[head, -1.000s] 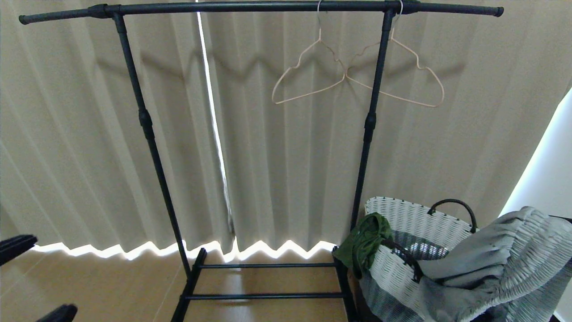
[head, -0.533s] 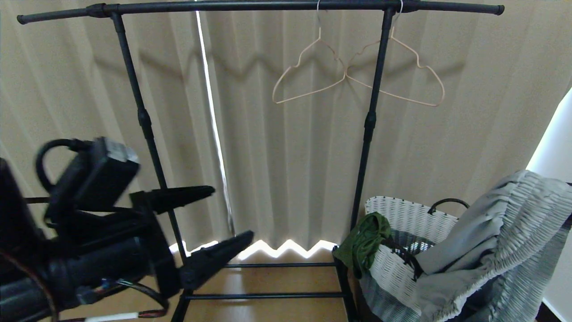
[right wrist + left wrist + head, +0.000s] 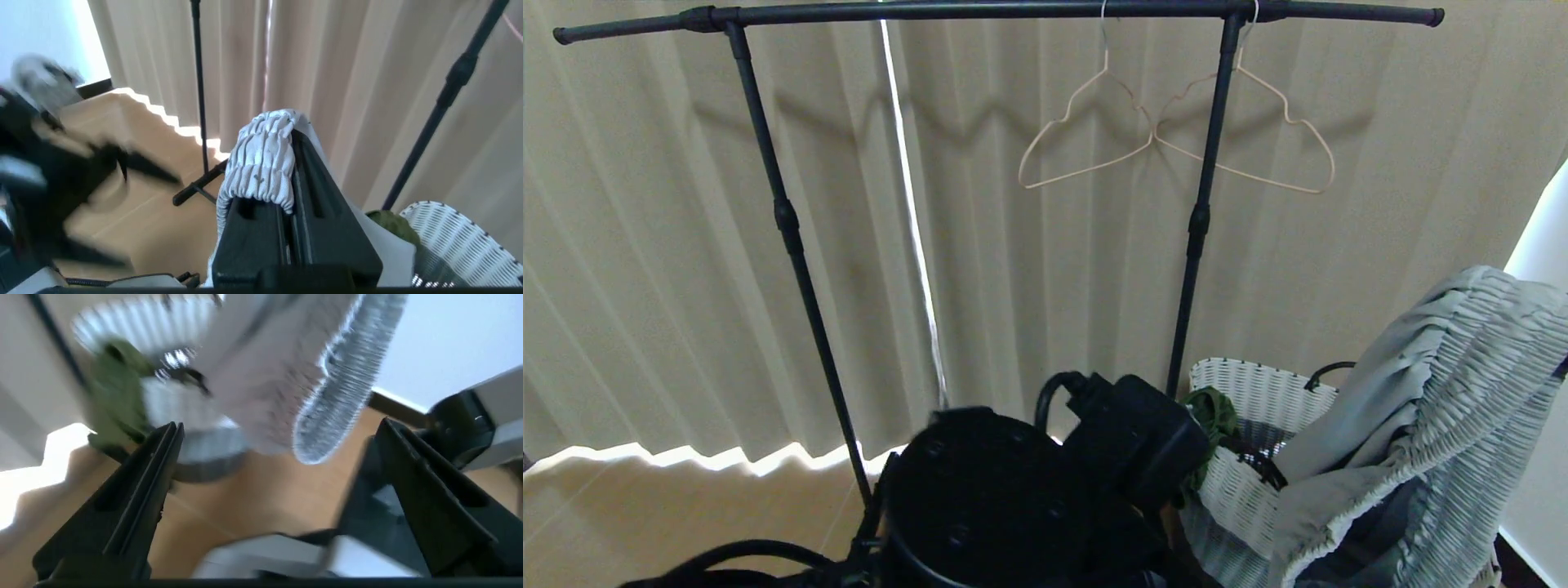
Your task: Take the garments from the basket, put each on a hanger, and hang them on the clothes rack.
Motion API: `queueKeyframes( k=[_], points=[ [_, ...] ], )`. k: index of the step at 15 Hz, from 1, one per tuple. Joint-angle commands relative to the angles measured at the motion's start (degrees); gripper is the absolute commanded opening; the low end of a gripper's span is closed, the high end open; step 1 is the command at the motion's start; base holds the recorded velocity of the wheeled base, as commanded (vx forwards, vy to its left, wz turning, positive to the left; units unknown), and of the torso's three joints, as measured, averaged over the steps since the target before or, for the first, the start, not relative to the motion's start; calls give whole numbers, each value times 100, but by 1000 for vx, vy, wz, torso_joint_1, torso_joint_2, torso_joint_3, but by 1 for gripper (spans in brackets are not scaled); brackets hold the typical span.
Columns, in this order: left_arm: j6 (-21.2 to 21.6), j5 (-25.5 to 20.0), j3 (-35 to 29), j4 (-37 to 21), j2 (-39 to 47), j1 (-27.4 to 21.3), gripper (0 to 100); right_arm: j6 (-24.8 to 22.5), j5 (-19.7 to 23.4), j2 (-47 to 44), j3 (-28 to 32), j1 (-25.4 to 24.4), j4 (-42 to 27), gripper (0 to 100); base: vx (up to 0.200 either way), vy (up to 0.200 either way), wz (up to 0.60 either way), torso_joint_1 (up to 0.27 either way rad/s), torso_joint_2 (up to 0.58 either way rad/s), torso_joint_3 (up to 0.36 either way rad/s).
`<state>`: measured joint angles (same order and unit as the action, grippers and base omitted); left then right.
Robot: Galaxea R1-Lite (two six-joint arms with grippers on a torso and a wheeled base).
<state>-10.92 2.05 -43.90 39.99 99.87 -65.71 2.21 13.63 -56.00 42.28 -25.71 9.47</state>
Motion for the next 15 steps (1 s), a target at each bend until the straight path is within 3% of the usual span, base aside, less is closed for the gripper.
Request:
queueKeyframes(
  k=[1, 5, 7, 11, 15],
  points=[
    [-358, 182, -198, 27, 631, -320, 100, 8, 8, -16, 0, -13, 11, 0, 0, 0, 0, 0, 0, 0],
    [-868, 876, -875, 88, 1316, -346, 100, 17, 8, 19, 44, -171, 11, 0, 0, 0, 0, 0, 0, 0],
    [-920, 973, -1112, 88, 1615, -346, 100, 17, -1, 28, 97, -180, 2, 0, 0, 0, 0, 0, 0, 0],
    [-920, 1360, -1121, 88, 2134, -188, 100, 8, -9, 151, 105, -180, -16, 0, 0, 0, 0, 0, 0, 0],
    [-912, 1368, -963, 88, 2072, -162, 100, -1, -27, 151, 114, -180, -7, 0, 0, 0, 0, 0, 0, 0]
  ],
)
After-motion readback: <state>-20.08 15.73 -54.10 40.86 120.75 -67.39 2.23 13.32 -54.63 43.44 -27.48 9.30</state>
